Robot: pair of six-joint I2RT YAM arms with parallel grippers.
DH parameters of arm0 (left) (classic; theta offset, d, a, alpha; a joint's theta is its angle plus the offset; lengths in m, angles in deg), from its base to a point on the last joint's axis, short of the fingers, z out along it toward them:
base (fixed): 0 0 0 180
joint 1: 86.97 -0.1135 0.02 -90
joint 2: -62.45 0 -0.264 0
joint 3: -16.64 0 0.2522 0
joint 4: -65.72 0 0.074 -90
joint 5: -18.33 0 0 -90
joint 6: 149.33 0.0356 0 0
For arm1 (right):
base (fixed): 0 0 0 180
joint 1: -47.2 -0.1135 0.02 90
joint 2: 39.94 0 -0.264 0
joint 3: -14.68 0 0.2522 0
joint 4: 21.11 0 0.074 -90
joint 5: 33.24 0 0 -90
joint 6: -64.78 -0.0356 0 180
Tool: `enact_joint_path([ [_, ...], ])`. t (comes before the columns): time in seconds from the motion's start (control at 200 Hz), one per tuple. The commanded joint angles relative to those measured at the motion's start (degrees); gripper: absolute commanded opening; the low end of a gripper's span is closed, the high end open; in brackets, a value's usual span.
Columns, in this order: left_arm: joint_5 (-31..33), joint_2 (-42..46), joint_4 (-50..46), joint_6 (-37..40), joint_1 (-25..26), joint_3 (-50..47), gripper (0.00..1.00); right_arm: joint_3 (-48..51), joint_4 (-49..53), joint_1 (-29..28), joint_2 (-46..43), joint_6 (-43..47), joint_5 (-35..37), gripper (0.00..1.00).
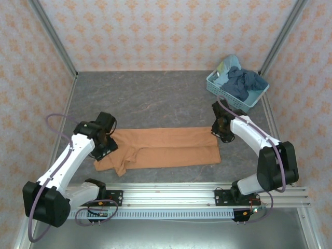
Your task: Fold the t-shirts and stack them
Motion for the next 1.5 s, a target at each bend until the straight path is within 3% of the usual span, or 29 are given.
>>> enact_joint_path([
  [0.0,1.49,-3.90,1.43,-0.84,-1.52,2.64,0.46,-0.53,-2.14,-0.73,-0.04,-0.73,-2.29,0.22],
  [0.225,-2.05,-15.58,13.15,-0.47,-9.24,2.86,0.34,-0.85,-7.14,-1.20,6.72,-2.39,-8.42,0.13],
  [0.631,4.74,-38.54,17.94,9.30,-17.79,12.61,0.29,-7.20,-1.55,-0.13,22.44,-1.37,1.73,0.09],
  [0.876,2.46,-45.64,19.16,15.72,-20.21,21.66,0.29,-12.26,-1.39,1.44,25.42,3.07,1.15,0.10],
  [1.096,5.46,-28.37,15.86,15.73,-17.18,18.24,0.47,-15.30,1.43,0.35,17.87,5.56,0.47,0.19],
  [1.246,-3.32,-15.13,11.88,7.13,-12.03,5.01,0.48,-12.69,0.77,-2.22,12.63,4.95,-3.74,0.25],
  [1.366,-11.08,-6.64,14.37,-1.96,-7.48,-6.70,0.45,-9.46,-2.38,-4.04,11.24,3.55,-9.51,0.25],
  [1.496,-14.14,-1.01,17.15,-8.30,-4.44,-14.53,0.42,-7.61,-4.12,-5.05,12.59,2.66,-11.80,0.25],
])
